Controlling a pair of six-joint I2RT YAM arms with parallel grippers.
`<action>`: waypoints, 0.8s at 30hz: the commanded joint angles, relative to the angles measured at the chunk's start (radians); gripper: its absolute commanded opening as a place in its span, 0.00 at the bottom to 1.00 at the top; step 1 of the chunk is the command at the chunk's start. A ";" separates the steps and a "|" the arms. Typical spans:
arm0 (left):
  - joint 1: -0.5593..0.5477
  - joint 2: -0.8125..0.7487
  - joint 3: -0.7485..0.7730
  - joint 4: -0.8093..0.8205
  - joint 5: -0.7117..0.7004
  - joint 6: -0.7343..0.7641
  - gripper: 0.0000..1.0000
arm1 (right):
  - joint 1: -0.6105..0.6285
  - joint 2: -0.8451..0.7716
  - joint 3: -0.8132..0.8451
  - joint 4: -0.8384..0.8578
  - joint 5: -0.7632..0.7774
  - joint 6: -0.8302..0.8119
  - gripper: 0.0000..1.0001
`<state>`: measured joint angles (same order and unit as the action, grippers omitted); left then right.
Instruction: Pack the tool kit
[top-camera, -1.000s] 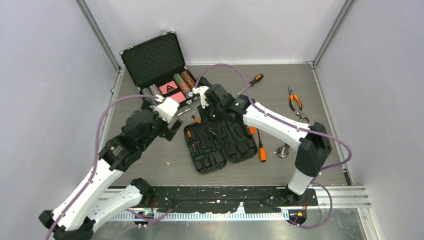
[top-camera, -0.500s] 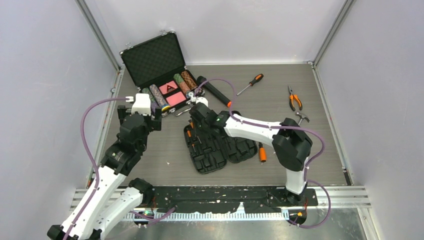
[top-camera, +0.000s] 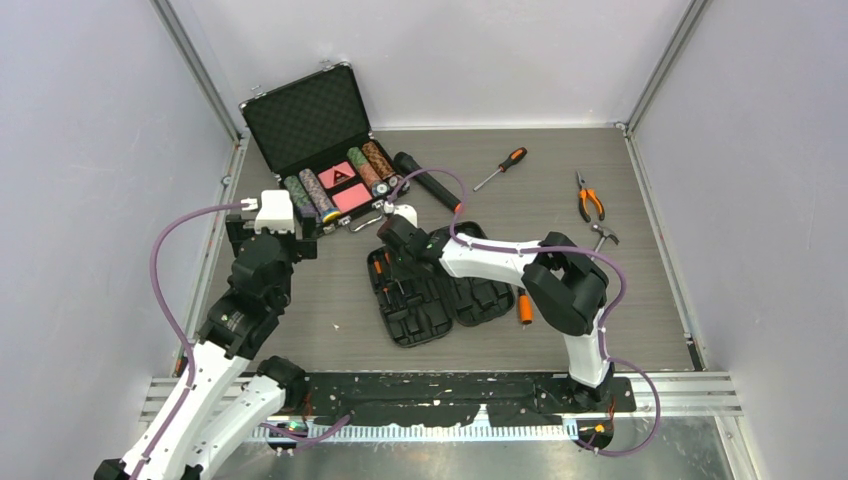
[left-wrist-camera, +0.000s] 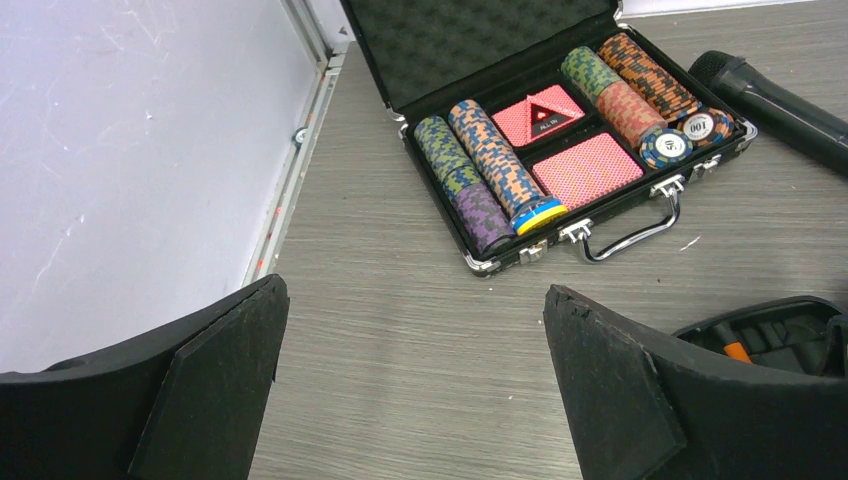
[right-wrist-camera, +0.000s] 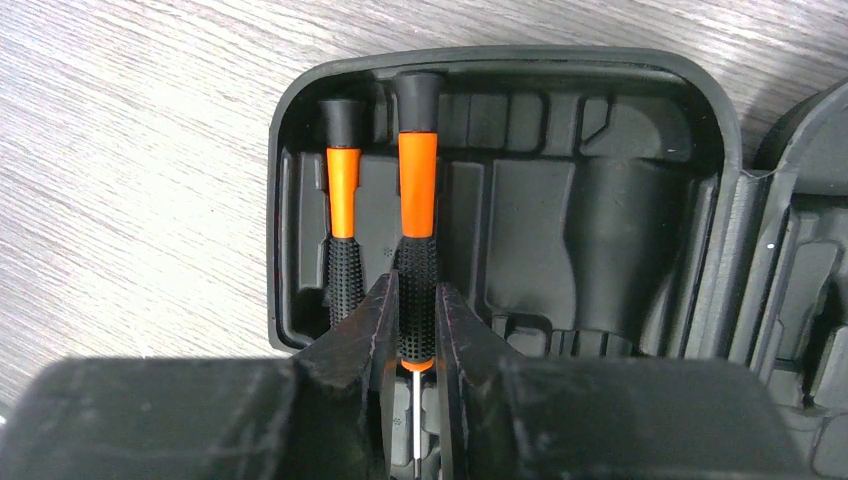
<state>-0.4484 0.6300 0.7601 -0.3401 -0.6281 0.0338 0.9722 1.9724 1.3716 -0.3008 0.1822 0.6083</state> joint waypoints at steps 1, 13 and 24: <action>0.007 -0.011 -0.006 0.067 -0.006 0.006 1.00 | 0.000 0.022 0.016 -0.002 0.025 0.021 0.05; 0.007 -0.014 -0.010 0.069 0.010 0.016 0.99 | 0.000 -0.008 -0.002 -0.052 0.003 0.038 0.24; 0.007 -0.019 -0.015 0.076 0.016 0.030 0.99 | 0.000 -0.042 -0.014 -0.060 -0.018 0.040 0.31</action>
<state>-0.4484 0.6193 0.7464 -0.3267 -0.6167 0.0589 0.9722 1.9694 1.3712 -0.3065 0.1635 0.6380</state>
